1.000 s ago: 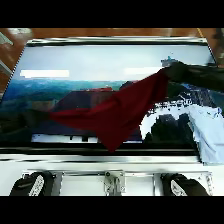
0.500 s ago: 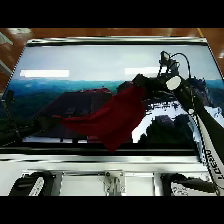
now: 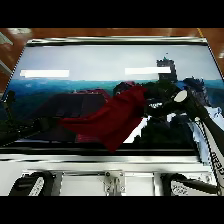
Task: Fold the shirts.
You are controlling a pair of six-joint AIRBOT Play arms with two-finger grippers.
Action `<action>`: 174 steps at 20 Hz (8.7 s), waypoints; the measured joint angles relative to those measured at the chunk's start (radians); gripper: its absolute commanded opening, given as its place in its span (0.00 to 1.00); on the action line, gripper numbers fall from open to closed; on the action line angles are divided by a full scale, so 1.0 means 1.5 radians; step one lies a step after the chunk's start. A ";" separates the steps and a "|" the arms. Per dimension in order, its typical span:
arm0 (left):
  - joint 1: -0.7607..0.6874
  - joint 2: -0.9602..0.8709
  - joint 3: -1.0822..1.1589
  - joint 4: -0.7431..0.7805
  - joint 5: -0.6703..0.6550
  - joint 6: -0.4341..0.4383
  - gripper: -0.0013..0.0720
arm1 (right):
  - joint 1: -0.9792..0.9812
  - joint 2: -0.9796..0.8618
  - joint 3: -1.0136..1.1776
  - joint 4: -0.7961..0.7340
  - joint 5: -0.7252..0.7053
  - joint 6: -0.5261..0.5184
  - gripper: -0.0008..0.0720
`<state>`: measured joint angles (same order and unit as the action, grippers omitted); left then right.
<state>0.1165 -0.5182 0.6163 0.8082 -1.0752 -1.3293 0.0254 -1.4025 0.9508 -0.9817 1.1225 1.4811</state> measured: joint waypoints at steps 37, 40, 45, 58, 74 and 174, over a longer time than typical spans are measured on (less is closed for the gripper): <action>0.002 0.019 0.604 0.113 0.143 -0.033 0.07 | -0.117 0.491 0.414 0.181 -0.120 -0.102 0.11; 0.002 0.027 0.621 0.163 0.025 -0.083 0.07 | -0.119 0.523 0.424 0.159 -0.120 -0.069 0.11; 0.002 0.034 0.563 0.261 -0.167 -0.144 0.07 | -0.120 0.534 0.430 0.083 -0.074 -0.010 0.11; 0.002 -0.121 0.196 0.306 0.041 -0.197 0.07 | -0.119 0.154 0.304 0.028 -0.077 0.004 0.11; 0.075 -0.534 0.213 0.165 0.139 -0.141 0.92 | -0.139 -0.149 0.292 0.115 -0.057 -0.015 0.88; 0.144 -0.531 0.330 0.047 0.128 0.101 0.07 | -0.029 -0.104 0.319 -0.142 -0.232 0.045 0.11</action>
<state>0.3321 -1.3151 1.1118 0.8780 -0.8825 -1.1778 -0.0181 -1.5581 1.4292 -1.1946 0.7742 1.5490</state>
